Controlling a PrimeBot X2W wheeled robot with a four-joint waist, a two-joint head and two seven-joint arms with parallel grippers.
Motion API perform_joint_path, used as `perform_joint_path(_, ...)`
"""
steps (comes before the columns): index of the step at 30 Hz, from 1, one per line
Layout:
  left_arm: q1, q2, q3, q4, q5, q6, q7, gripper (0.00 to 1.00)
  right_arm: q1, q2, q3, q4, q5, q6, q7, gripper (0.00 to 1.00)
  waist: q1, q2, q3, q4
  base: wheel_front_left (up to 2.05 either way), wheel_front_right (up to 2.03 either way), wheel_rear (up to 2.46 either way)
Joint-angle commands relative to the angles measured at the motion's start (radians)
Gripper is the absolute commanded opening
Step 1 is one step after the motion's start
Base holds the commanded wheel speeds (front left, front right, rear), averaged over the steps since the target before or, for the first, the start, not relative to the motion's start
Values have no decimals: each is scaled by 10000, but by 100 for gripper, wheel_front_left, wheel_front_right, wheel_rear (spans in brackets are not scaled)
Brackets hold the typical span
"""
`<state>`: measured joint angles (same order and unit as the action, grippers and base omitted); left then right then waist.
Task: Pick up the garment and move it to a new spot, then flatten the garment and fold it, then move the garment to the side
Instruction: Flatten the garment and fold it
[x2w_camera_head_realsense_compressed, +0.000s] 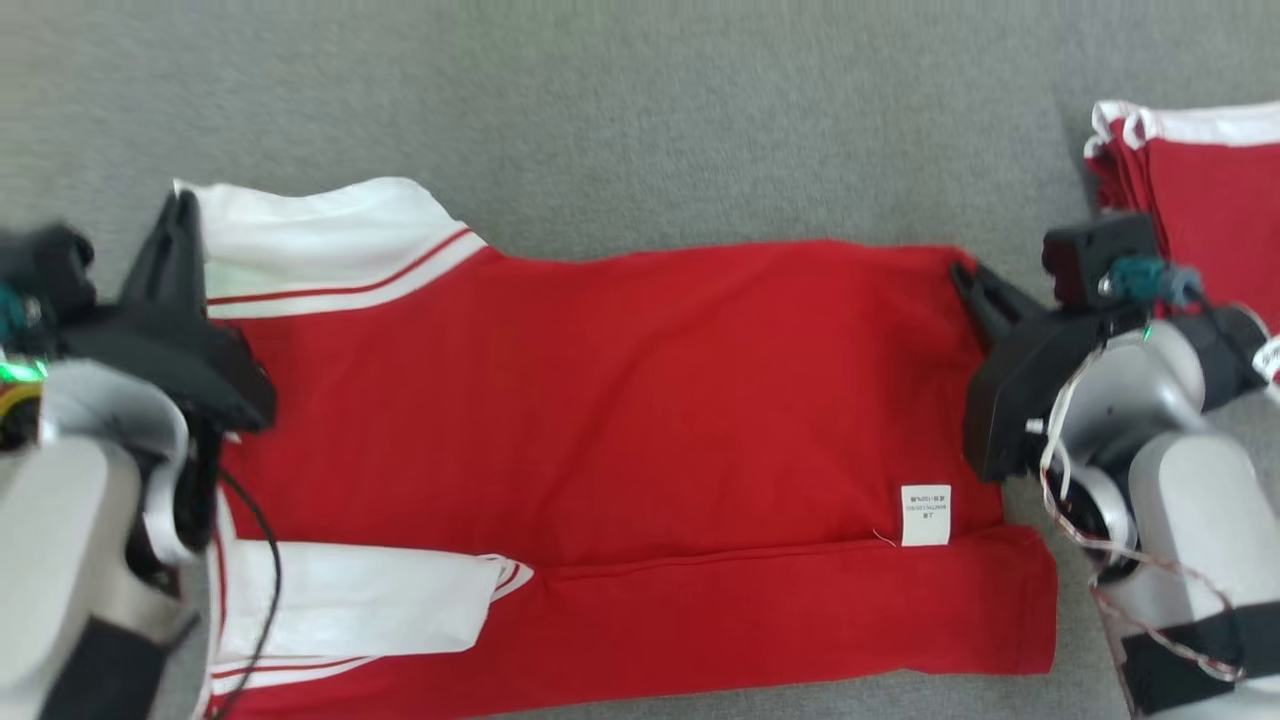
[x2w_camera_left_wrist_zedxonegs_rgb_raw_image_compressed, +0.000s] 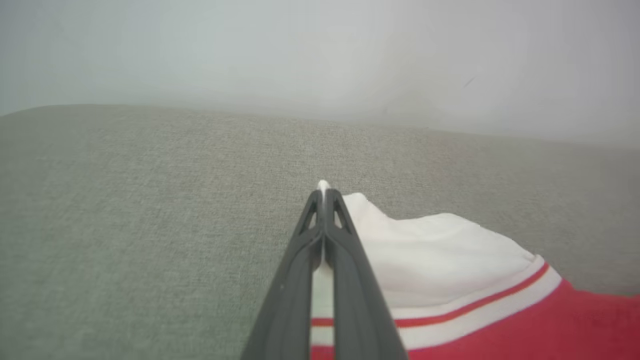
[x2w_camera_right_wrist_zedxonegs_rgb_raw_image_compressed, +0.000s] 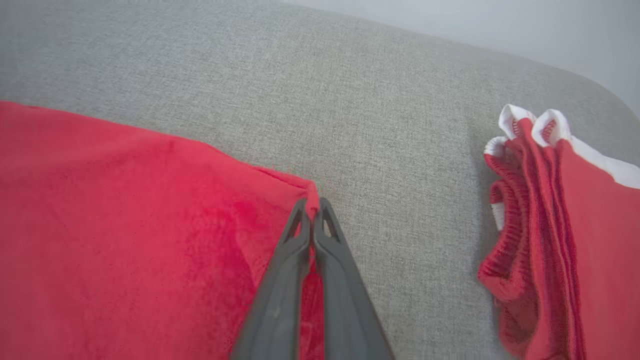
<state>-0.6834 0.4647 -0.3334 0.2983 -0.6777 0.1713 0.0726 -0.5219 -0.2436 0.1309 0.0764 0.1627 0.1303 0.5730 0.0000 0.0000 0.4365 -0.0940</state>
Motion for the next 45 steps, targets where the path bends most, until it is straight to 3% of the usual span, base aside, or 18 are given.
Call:
perform_joint_path(1, 483, -117, 95, -234, -128, 67, -242, 0, 276, 17, -31, -119, -113, 6, -55, 0, 0, 0, -633, 395, 0, 0, 0)
perform_joint_path(15, 4798, -788, 305, -3395, -884, 928, -1507, 0, 2396, -418, -402, -952, -26, 6, 572, 0, 0, 0, -1666, 934, 0, 0, 0)
perform_joint_path(26, 6281, -1224, 605, -4615, -1715, 1061, -1719, 0, 3179, -797, -680, -1588, 183, 6, 1169, 0, 0, 0, -2034, 1025, 0, 0, 0)
perform_joint_path(45, 7359, -1077, 295, -4208, -1901, 1234, -1357, 0, 3982, -1807, -299, -1640, 353, 6, 2279, 0, 0, 0, -2189, 1294, 0, 0, 0)
